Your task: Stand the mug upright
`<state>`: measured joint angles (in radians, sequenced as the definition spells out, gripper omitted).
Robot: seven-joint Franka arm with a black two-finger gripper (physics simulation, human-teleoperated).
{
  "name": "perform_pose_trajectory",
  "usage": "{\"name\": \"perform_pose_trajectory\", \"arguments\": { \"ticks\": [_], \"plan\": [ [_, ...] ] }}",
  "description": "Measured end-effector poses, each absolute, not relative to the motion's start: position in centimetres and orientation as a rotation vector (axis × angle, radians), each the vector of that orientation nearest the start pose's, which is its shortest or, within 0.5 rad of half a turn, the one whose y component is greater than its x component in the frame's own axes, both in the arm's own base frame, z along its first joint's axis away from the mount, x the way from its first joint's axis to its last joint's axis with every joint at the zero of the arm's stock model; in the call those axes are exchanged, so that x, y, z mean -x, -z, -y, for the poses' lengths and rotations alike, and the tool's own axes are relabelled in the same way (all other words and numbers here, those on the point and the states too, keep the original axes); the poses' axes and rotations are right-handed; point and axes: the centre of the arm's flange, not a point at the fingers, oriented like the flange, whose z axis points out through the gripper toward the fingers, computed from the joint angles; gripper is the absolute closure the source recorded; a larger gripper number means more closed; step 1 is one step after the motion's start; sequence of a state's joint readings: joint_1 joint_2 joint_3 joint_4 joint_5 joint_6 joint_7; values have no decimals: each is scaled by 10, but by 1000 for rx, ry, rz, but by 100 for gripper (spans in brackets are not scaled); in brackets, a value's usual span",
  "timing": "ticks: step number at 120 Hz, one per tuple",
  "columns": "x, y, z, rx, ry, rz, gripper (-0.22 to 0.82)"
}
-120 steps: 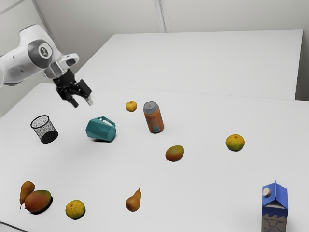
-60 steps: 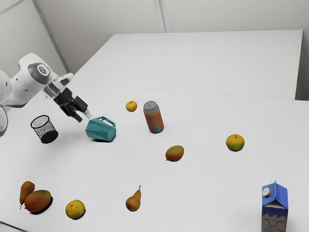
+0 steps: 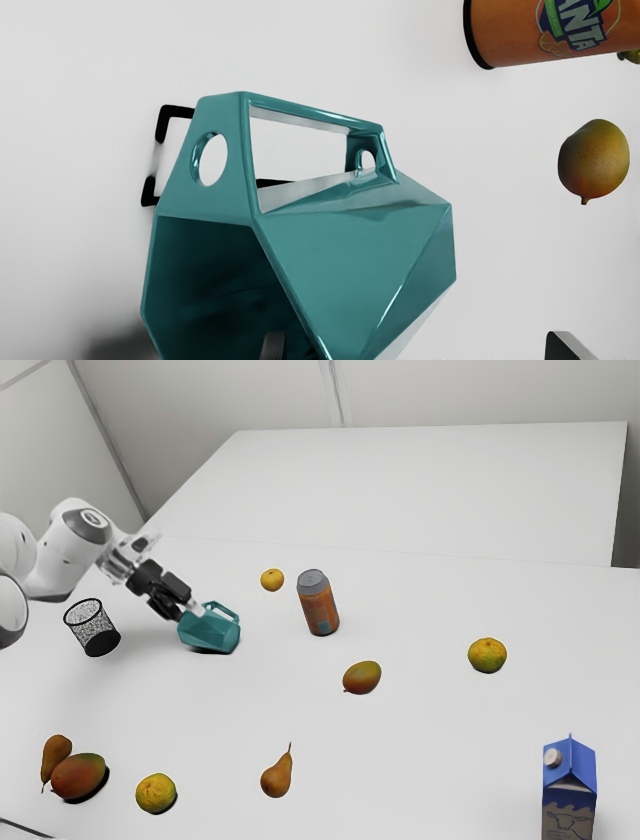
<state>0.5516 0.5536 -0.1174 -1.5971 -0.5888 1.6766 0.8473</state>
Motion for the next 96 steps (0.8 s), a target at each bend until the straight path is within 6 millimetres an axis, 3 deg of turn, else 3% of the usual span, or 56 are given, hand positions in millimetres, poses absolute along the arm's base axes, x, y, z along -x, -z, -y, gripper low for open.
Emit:
{"name": "perform_pose_trajectory", "arguments": {
  "ticks": [16,45,73,96],
  "plan": [
    [-599,-296,-229,-2321,-6,245,31],
    [-601,-306,-220,-2292,-20,295,64],
    [-604,-311,-213,-2302,-26,333,75],
    [-606,-351,-189,-2385,-61,432,77]
  ]
}}
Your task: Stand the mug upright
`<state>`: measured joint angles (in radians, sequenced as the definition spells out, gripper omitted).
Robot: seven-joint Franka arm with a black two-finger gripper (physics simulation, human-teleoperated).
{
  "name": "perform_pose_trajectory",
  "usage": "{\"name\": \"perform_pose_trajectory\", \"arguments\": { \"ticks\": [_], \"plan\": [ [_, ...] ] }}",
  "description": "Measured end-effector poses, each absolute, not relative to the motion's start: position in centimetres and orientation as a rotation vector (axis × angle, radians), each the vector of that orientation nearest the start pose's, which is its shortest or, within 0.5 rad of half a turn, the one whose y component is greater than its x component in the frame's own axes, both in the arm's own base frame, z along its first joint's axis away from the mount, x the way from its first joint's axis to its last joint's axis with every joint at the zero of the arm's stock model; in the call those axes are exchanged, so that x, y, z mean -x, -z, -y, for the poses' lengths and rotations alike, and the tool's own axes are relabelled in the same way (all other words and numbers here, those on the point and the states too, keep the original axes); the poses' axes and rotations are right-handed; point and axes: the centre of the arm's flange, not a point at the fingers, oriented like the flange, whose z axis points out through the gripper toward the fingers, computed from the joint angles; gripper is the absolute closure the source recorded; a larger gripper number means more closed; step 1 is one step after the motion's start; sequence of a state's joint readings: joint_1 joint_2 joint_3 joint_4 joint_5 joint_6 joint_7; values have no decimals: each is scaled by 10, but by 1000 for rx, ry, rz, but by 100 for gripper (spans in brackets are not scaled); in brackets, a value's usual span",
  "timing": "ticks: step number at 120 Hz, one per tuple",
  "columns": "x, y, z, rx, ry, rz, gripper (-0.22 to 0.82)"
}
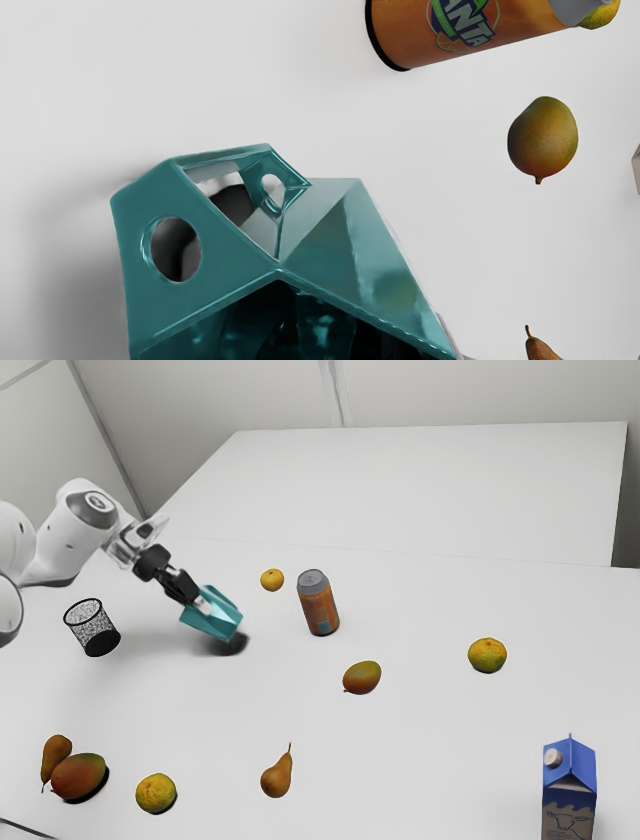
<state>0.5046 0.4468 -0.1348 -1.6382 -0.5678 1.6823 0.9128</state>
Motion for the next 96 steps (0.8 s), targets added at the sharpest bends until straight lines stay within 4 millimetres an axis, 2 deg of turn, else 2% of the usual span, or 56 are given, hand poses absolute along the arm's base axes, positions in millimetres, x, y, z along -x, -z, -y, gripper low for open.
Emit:
{"name": "perform_pose_trajectory", "arguments": {
  "ticks": [11,25,55,96],
  "plan": [
    [-602,-369,-167,-2447,-74,497,78],
    [-598,-382,-132,-2544,-67,599,78],
    [-593,-386,-70,-2725,-44,756,79],
    [-563,-384,-11,-2889,-1,804,79]
  ]
}}
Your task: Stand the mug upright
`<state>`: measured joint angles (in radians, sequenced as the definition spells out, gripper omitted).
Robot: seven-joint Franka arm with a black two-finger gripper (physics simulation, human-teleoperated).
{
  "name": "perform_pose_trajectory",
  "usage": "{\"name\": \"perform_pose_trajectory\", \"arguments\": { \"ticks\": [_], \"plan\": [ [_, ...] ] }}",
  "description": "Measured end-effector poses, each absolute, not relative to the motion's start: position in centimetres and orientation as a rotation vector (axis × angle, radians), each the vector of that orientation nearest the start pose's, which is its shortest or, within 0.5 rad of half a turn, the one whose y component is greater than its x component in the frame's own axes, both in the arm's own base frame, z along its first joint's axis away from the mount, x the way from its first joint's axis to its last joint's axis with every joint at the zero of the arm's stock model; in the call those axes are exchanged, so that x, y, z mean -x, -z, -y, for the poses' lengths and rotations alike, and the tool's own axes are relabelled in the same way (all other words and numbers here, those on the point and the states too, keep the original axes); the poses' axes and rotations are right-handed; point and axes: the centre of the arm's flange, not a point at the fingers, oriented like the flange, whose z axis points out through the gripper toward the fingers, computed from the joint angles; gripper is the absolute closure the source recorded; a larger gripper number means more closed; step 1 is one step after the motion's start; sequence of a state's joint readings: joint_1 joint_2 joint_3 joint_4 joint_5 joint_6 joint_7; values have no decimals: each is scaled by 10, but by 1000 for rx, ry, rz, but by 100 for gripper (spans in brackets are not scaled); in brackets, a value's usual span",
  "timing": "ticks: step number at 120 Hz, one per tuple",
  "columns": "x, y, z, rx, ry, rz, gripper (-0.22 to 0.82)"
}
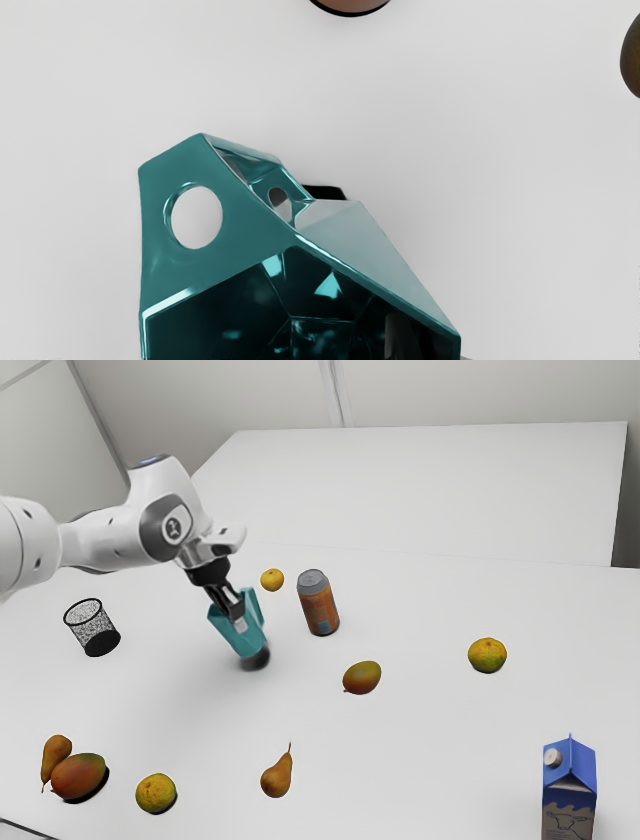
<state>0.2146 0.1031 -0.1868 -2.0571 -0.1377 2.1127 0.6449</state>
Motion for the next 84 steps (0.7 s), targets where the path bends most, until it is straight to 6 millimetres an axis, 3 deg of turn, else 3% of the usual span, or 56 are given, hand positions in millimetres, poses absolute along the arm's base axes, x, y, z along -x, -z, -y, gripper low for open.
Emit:
{"name": "perform_pose_trajectory", "arguments": {
  "ticks": [22,55,84],
  "plan": [
    [-550,-371,16,3088,-33,-854,79],
    [-550,-359,20,3074,-4,-727,78],
    [-549,-358,28,3085,11,-647,43]
  ]
}}
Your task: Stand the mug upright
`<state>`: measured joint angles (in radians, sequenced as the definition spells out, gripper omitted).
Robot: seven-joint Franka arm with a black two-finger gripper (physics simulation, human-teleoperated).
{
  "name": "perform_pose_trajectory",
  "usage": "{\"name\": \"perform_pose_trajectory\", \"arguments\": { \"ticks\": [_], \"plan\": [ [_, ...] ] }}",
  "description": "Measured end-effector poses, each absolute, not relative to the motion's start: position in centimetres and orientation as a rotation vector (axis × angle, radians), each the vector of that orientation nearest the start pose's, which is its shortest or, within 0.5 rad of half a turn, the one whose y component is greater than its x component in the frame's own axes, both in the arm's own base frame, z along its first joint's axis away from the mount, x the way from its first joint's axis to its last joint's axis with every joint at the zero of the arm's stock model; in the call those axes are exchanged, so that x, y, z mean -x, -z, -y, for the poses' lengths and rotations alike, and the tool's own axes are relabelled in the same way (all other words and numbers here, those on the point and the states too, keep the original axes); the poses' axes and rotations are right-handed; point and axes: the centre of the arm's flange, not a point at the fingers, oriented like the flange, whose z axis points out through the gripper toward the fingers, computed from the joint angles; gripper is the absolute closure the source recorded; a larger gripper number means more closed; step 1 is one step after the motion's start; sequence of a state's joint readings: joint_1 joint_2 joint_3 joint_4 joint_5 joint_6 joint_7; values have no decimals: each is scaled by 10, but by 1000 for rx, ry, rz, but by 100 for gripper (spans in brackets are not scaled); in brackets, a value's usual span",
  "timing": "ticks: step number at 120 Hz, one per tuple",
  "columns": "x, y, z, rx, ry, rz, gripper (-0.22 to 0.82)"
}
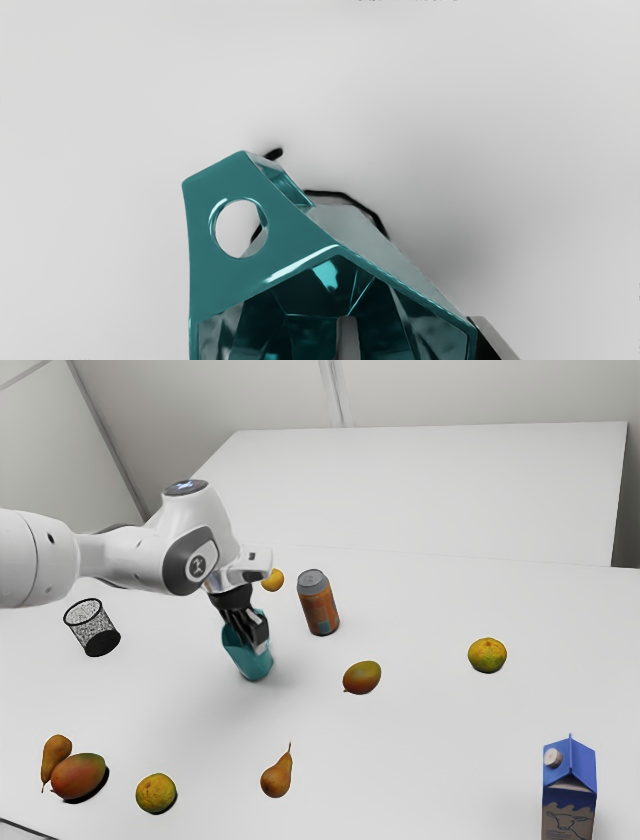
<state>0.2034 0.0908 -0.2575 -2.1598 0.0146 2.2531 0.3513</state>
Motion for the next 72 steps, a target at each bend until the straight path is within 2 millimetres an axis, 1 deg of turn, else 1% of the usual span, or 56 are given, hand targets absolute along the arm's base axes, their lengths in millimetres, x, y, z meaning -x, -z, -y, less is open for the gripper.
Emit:
{"name": "perform_pose_trajectory", "arguments": {
  "ticks": [8,13,25,33,39,47,57,72],
  "plan": [
    [-549,-363,28,3085,29,-624,34],
    [-548,-371,29,3081,50,-614,30],
    [-544,-399,35,3064,109,-598,21],
    [-541,-420,39,3053,140,-590,15],
    [-545,-442,43,3054,164,-579,12],
    [-555,-474,45,3065,181,-540,9],
    [-563,-507,41,3076,190,-477,6],
    [-574,-571,33,3090,236,-388,3]
  ]
}}
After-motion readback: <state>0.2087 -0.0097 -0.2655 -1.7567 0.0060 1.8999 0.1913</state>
